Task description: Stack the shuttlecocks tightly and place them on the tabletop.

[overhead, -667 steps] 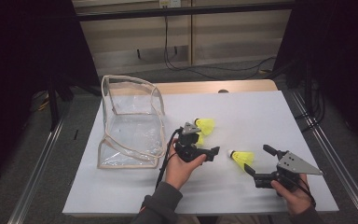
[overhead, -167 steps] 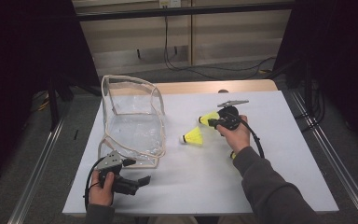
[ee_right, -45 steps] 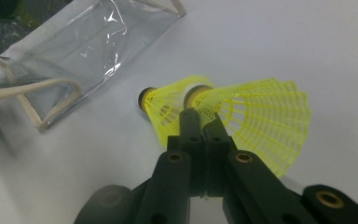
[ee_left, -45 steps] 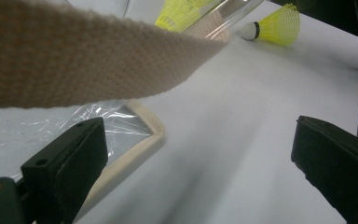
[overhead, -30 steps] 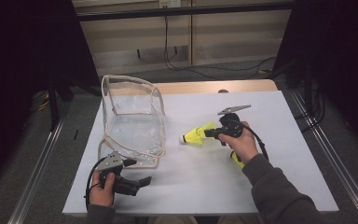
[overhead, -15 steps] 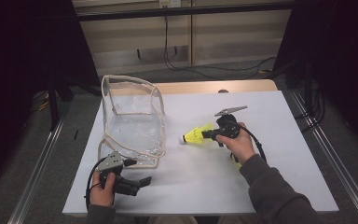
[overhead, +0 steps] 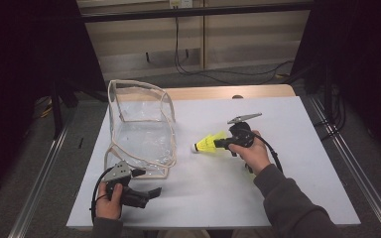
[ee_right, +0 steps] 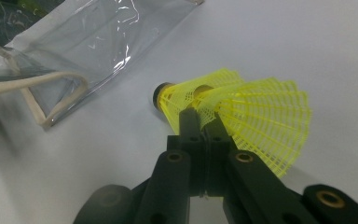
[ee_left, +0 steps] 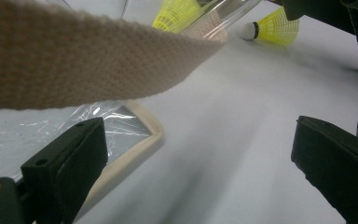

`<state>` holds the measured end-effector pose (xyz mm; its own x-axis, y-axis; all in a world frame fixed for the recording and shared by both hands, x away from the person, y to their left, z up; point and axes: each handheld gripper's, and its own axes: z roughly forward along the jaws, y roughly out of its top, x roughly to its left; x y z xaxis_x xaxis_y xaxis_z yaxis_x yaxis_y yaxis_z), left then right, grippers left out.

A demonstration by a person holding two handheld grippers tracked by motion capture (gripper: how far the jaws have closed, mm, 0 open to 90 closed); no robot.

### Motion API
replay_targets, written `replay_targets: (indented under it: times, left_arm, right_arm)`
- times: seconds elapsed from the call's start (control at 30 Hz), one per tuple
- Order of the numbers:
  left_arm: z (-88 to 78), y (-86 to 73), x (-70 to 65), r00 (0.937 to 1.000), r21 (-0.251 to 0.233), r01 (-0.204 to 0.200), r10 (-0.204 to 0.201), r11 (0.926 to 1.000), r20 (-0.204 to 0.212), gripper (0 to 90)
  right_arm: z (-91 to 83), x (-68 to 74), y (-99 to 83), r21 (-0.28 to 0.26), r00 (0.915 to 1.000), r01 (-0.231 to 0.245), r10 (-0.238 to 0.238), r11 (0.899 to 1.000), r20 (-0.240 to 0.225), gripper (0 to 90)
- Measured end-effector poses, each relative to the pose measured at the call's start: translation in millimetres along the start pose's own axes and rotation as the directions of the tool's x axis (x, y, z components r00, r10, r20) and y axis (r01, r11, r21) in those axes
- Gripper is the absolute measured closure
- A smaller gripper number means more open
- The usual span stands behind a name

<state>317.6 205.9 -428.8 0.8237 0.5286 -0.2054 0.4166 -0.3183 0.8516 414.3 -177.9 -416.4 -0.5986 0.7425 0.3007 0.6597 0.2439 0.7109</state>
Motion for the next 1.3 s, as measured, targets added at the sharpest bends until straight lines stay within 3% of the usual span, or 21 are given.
replay_targets:
  times: [1.3]
  left_arm:
    - [0.4,-0.3,0.0,1.0000,0.001,-0.001,0.001,1.0000,0.000,3.7]
  right_arm:
    - [8.5,1.7,-1.8,0.017,0.9998,-0.005,0.006,1.000,-0.017,88.7]
